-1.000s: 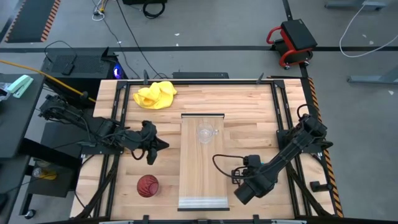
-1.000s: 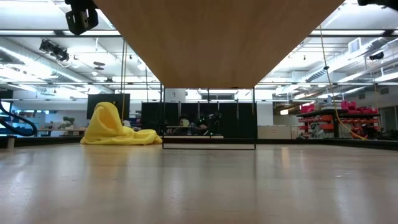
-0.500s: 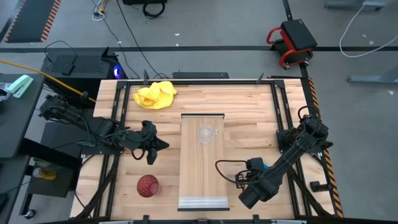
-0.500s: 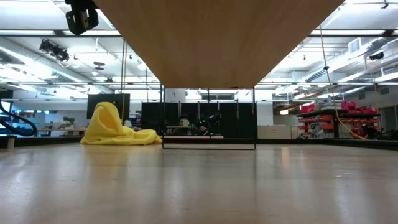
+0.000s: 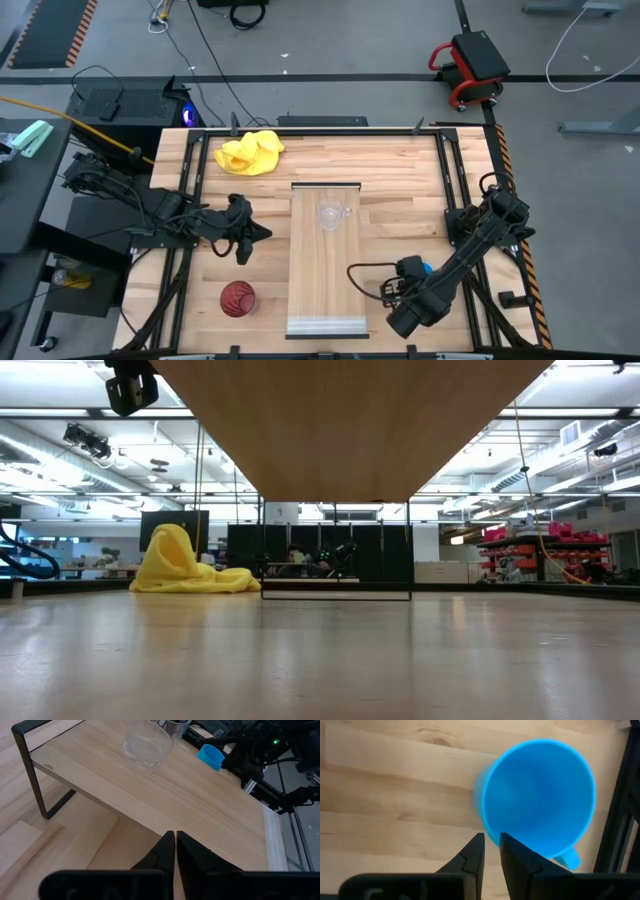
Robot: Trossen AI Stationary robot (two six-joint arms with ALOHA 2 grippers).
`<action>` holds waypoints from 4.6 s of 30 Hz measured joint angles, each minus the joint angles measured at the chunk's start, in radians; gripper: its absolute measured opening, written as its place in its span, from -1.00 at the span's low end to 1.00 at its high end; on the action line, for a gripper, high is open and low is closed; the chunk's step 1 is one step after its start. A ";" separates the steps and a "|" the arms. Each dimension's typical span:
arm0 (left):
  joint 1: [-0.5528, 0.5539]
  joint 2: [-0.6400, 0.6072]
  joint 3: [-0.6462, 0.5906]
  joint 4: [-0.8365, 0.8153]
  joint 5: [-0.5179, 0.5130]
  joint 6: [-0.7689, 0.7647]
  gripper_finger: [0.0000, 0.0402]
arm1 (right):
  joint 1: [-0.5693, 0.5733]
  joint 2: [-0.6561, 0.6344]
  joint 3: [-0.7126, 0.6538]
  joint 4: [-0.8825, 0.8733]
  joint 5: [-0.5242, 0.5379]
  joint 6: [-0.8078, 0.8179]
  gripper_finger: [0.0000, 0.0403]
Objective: Stack small to large cups/mugs on shelf
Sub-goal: Put the blue mug on the shelf
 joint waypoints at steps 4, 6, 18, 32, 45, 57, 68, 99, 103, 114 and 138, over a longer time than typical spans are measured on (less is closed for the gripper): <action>0.000 0.000 0.000 0.000 0.000 0.000 -0.89 | 0.001 0.000 -0.001 0.003 0.001 -0.018 -0.67; 0.000 0.000 0.000 0.000 0.000 0.000 -0.88 | 0.000 0.000 -0.001 0.003 0.001 -0.039 -0.67; 0.000 0.000 0.000 0.000 0.000 -0.001 -0.87 | 0.000 0.000 -0.001 0.002 0.001 -0.135 -0.67; 0.000 0.000 0.000 0.000 0.000 -0.006 -0.82 | 0.000 0.000 -0.055 0.034 -0.034 -0.158 -0.67; 0.000 0.000 0.000 0.000 0.000 -0.007 -0.82 | 0.000 0.000 -0.063 0.057 -0.045 -0.183 -0.68; 0.000 0.000 0.000 0.000 0.000 -0.007 -0.88 | -0.001 0.000 -0.063 0.062 -0.077 -0.197 -0.94; 0.000 0.000 0.000 0.001 0.000 -0.005 -0.85 | 0.000 -0.067 0.058 0.022 -0.186 -0.361 -0.97; 0.073 0.000 0.000 0.045 -0.023 -0.028 -0.88 | -0.389 -0.240 0.395 -0.013 -0.035 -1.400 -0.99; 0.094 0.000 0.000 0.046 -0.023 -0.028 -0.87 | -0.396 -0.220 0.411 0.123 -0.038 -1.499 -0.99; 0.136 0.000 0.000 0.046 -0.023 -0.031 -0.90 | -0.392 0.063 0.773 -0.177 -0.018 -1.738 -0.99; 0.163 0.000 0.000 0.042 -0.023 -0.050 -0.88 | -0.327 0.202 0.874 -0.154 0.077 -1.937 -0.99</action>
